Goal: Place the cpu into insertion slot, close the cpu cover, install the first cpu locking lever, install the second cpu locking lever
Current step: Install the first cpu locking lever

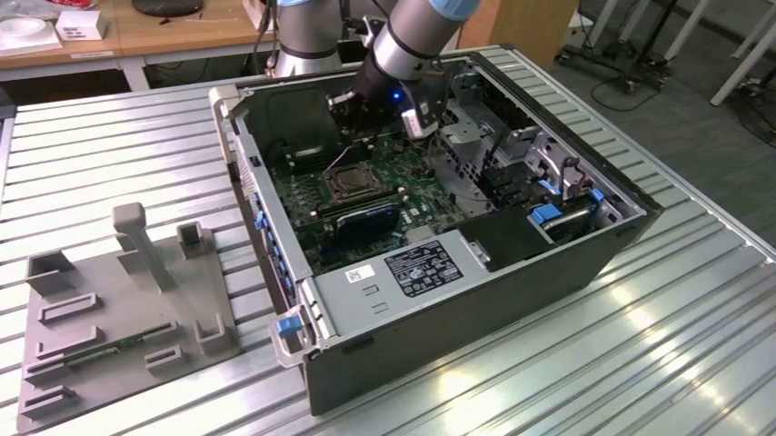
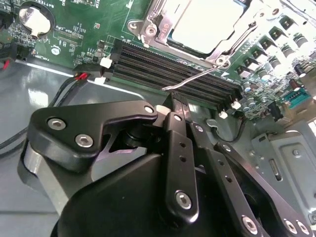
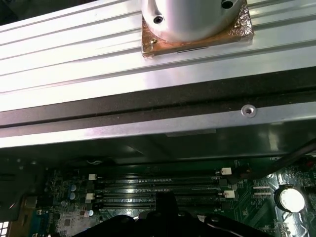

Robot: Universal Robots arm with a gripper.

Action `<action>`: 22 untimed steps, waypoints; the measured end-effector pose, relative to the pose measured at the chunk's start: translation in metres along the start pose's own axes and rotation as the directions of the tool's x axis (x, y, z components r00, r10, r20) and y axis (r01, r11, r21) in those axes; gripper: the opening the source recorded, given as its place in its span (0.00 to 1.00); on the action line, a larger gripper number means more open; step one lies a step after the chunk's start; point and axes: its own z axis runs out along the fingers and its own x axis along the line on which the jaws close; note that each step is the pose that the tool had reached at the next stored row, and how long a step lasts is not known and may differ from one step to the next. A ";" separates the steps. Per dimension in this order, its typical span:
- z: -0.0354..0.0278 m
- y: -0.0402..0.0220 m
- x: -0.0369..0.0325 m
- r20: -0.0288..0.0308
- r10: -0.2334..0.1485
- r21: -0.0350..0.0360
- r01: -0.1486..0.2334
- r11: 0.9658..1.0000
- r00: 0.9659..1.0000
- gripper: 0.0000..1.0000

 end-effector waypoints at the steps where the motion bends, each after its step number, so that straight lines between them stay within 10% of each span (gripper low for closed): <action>1: 0.0008 -0.0004 -0.0002 0.000 0.000 0.000 0.000 1.000 1.000 0.11; 22: 0.0224 -0.0112 -0.0119 0.000 -0.001 -0.003 0.001 1.000 1.000 0.11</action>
